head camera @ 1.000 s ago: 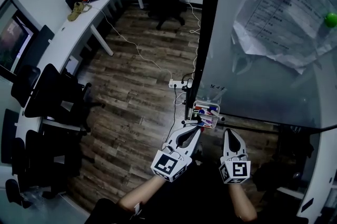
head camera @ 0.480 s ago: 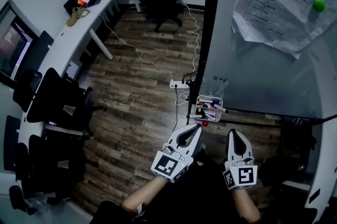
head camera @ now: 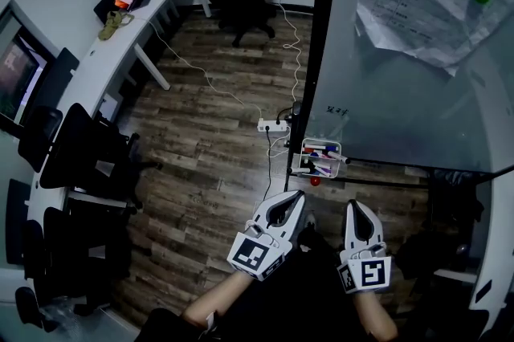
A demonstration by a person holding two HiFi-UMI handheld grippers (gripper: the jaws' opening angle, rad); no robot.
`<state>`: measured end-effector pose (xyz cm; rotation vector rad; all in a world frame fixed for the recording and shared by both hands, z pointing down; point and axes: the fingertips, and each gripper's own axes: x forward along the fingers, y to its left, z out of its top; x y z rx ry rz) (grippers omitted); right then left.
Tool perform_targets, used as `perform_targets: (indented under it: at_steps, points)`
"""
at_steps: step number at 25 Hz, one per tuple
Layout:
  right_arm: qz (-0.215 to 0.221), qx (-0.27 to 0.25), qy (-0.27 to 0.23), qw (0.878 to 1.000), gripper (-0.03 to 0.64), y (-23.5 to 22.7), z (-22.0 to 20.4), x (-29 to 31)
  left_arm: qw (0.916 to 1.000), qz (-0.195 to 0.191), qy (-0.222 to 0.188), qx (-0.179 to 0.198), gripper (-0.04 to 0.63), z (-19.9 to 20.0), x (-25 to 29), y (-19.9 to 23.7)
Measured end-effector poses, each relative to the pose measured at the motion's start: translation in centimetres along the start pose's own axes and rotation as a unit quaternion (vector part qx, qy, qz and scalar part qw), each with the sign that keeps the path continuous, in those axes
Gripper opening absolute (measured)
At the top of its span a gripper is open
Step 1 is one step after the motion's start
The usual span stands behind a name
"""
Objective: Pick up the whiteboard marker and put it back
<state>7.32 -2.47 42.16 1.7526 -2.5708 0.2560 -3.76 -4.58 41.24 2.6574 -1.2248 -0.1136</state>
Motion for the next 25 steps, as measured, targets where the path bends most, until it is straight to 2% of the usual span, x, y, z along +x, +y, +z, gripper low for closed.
perform_targets:
  at_steps: [25]
  points:
    - [-0.010, -0.011, -0.015, 1.000, 0.012, 0.22, 0.47, -0.12, 0.9999, -0.015, -0.004, 0.006, 0.006, 0.22, 0.06, 0.48]
